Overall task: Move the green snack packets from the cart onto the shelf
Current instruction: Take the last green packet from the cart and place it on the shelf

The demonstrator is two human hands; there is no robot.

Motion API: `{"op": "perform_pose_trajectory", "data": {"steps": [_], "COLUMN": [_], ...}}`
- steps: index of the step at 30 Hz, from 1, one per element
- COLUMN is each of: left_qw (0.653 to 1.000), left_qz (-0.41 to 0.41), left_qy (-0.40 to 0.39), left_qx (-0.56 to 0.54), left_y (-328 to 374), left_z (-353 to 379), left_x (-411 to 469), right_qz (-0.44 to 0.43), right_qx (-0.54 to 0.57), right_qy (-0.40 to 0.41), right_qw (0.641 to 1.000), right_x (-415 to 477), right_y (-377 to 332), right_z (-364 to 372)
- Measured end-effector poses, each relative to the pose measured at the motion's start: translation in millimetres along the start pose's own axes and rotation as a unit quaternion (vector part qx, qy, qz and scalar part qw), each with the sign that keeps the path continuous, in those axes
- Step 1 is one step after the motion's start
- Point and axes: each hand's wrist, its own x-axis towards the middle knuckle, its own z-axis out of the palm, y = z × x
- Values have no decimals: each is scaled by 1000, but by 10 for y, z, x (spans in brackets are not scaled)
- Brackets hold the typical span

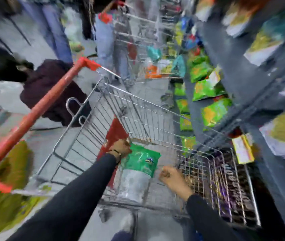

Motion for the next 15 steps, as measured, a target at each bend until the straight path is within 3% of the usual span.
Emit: {"op": "perform_pose_trajectory", "data": {"steps": [7,11,15], "left_qw": [991,986,991], "left_qz": [-88,-116,-119], "left_qy": [-94,-117,-53], "left_qx": [22,13,-27], "left_y": [-317,-651,-805], "left_z": [767,1010,1162], "left_x": [827,1146,1335], "right_qz": [193,290,360], "right_qx": [-136,11,130], "right_qy": [-160,-159,-109], "right_qw": [958,944,917], "right_x": [951,1287,1438], "right_y": [906,1789,1821], "right_z": [713,1205,1345]}}
